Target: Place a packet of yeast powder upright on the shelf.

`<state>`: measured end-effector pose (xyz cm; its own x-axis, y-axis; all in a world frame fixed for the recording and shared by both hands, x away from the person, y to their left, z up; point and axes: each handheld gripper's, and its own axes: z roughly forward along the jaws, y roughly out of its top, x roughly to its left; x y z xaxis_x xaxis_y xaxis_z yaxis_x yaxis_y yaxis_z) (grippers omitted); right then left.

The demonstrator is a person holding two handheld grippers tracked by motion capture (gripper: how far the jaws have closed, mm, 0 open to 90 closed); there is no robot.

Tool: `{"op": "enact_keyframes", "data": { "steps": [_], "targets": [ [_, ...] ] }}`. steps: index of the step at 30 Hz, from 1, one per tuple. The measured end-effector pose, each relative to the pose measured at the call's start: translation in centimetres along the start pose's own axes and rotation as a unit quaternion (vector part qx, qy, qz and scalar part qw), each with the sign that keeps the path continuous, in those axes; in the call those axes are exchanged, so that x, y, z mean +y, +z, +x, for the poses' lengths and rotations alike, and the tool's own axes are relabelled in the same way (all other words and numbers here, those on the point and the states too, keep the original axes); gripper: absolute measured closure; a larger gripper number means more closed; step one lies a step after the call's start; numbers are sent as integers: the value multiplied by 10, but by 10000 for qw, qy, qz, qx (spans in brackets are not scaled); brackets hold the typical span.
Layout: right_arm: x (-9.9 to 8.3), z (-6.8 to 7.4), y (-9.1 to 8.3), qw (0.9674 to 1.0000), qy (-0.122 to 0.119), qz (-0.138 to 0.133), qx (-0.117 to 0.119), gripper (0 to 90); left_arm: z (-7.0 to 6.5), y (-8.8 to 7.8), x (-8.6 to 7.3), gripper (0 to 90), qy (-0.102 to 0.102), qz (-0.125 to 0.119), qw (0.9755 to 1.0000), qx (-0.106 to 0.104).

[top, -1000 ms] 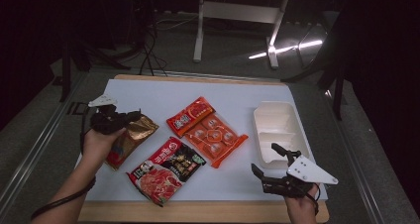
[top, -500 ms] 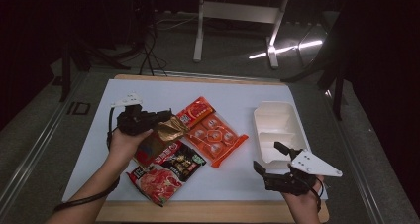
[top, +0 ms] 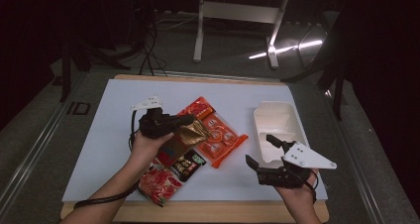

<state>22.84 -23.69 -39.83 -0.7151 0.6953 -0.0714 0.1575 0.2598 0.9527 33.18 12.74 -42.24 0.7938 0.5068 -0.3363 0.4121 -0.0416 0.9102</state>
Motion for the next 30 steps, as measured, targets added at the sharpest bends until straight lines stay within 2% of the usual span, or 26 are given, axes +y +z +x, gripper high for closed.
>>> {"op": "enact_keyframes", "data": {
  "steps": [4, 5, 9, 11, 13, 17, 19, 23, 24, 25, 26, 29, 30],
  "targets": [
    [5, 6, 12, 9998, -20, -25, 181, 142, -10, 15, 0, 900, 59, -182, 9997, -151],
    [5, 6, 12, 9998, -20, -25, 181, 142, -10, 15, 0, 900, 59, -182, 9997, -151],
    [11, 9, 21, 9997, -62, -32, 231, 157, -21, 31, -1, 900, 125, -400, 9984, -386],
    [12, 8, 22, 9996, -20, -22, 264, 186, -25, 36, -3, 900, 152, -508, 9971, -541],
    [13, 5, 23, 9995, 80, -32, 299, 196, -30, 41, -4, 900, 227, -574, 9963, -595],
    [14, 3, 25, 9991, 219, 33, 363, 210, -36, 49, -8, 900, 229, -727, 9944, -735],
    [13, 3, 27, 9990, 236, 75, 373, 222, -37, 54, -10, 900, 145, -798, 9932, -835],
    [12, 3, 31, 9987, 259, 178, 412, 261, -40, 59, -12, 900, 110, -922, 9917, -893],
    [11, 3, 31, 9987, 273, 187, 387, 266, -41, 63, -13, 900, 77, -1030, 9899, -973],
    [11, 1, 32, 9983, 331, 223, 431, 323, -43, 64, -14, 900, 58, -1087, 9891, -995],
    [11, 0, 33, 9984, 347, 246, 364, 334, -43, 65, -14, 900, 62, -1124, 9883, -1027],
    [10, -1, 33, 9978, 411, 299, 418, 418, -47, 67, -14, 900, 57, -1276, 9851, -1151],
    [10, -1, 33, 9976, 396, 324, 458, 463, -48, 68, -14, 900, 41, -1365, 9833, -1199]
  ]
}}
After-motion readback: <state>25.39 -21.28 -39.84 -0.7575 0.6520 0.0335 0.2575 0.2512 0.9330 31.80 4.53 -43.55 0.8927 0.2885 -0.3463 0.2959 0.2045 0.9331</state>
